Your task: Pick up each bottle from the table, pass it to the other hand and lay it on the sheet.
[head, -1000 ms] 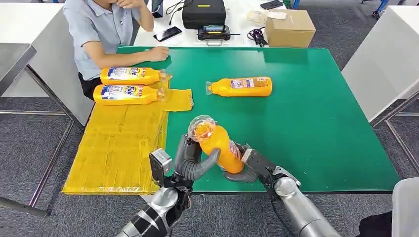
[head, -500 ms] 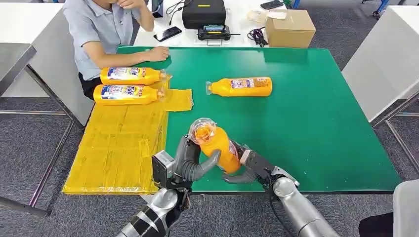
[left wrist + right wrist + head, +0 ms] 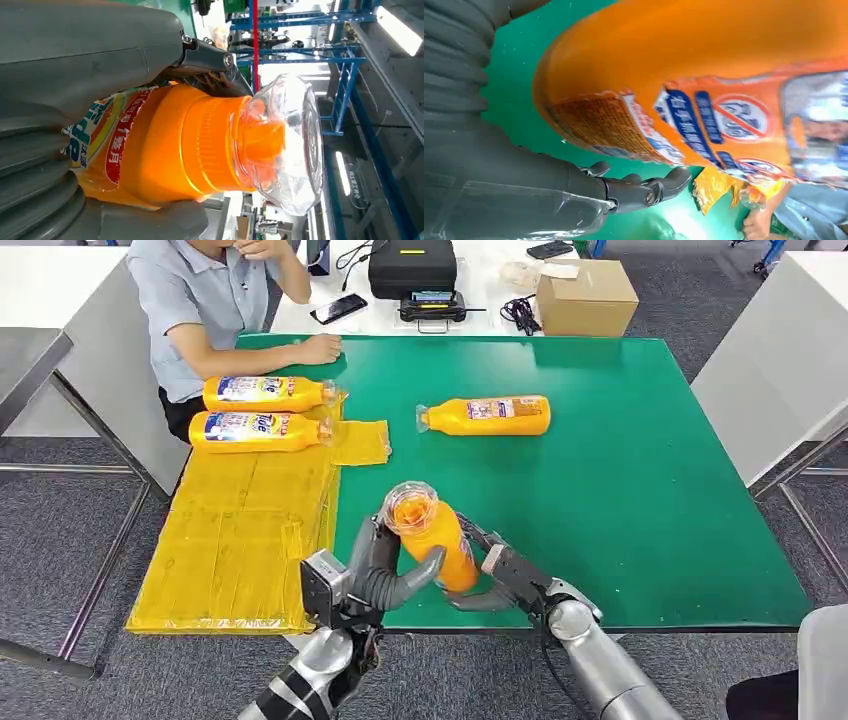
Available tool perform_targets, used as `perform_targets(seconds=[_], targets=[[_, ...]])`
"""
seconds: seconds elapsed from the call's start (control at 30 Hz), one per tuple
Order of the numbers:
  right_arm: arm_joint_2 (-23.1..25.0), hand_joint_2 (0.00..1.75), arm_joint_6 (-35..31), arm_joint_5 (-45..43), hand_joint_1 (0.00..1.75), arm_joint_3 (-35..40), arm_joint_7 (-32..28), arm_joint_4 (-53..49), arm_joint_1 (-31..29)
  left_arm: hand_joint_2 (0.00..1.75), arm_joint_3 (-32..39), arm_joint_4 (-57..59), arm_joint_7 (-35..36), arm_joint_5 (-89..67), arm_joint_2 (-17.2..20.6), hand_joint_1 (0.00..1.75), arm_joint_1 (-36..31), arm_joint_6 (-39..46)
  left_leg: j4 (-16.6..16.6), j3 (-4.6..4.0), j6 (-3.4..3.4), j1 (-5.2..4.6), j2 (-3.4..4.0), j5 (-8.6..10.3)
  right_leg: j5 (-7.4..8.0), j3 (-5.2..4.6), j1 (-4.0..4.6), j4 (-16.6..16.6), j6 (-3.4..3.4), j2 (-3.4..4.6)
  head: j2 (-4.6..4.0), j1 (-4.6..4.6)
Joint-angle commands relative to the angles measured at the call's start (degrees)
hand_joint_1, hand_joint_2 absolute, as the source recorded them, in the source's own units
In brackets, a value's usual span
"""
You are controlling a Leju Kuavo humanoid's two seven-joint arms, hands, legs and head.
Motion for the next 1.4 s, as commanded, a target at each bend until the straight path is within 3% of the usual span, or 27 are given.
perform_targets(seconds=[0.03,0.13,0.23,0.5,0.57,1.03,1.17,1.4], targets=[[0.5,1.75,-0.9,1.3,0.0,-0.5,-0.1,1.7,-0.7,1.75,-2.4,-2.1,0.2,-10.4,3.5,1.75,-1.2,9.7,0.0,0.18,-0.14,0.07,0.14,-0.09,-0.05,0.15,0.08,0.0,-0.17,0.1,0.0,0.0],[0.8,1.75,-1.1,1.9,0.0,-0.8,-0.5,2.8,-1.0,1.75,-2.9,-2.1,1.4,-23.4,3.7,1.75,-1.9,19.3,0.0,0.19,-0.14,0.06,0.13,-0.09,-0.06,0.15,0.07,0.0,-0.18,0.08,0.0,0.0],[1.1,1.75,-1.1,2.1,0.0,-0.8,-0.8,3.7,-1.5,1.75,-3.0,-2.1,3.5,-29.6,3.7,1.75,-2.2,22.5,0.0,0.21,-0.15,0.08,0.15,-0.09,-0.05,0.18,0.09,0.0,-0.18,0.1,0.0,0.0],[1.6,1.75,-1.1,2.3,0.0,-0.9,-1.3,4.9,-2.1,1.75,-0.8,0.7,8.3,-41.6,2.9,1.75,-2.9,23.2,0.0,0.12,-0.1,0.04,0.13,-0.04,-0.01,0.08,0.05,0.0,-0.12,0.09,0.0,0.0],[1.7,1.75,-0.8,2.3,0.0,-0.9,-1.5,5.5,-2.3,1.75,2.3,3.1,14.0,-55.6,2.9,1.75,-3.4,23.2,0.0,0.2,-0.15,0.08,0.19,-0.09,-0.04,0.16,0.1,0.0,-0.19,0.14,0.0,0.0],[1.9,1.75,-0.8,2.4,0.0,-0.9,-1.7,5.9,-2.5,1.75,4.3,4.6,13.6,-58.1,2.3,1.75,-3.5,23.2,0.0,0.14,-0.11,0.07,0.16,-0.06,-0.02,0.12,0.08,0.0,-0.14,0.1,0.0,0.02],[2.3,1.75,-0.5,2.6,0.0,-0.9,-1.9,6.6,-2.9,1.75,8.8,9.2,22.4,-72.9,2.9,1.75,-5.6,23.2,0.0,0.14,-0.11,0.05,0.18,-0.05,0.0,0.1,0.05,0.0,-0.14,0.14,0.0,0.0],[2.0,1.75,-0.6,2.3,0.0,-1.9,-1.7,4.1,-1.0,1.75,17.8,13.0,23.0,-75.9,2.0,1.75,-8.1,23.2,0.0,0.23,-0.17,0.1,0.15,-0.07,-0.04,0.19,0.12,0.0,-0.2,0.09,0.0,0.02]])
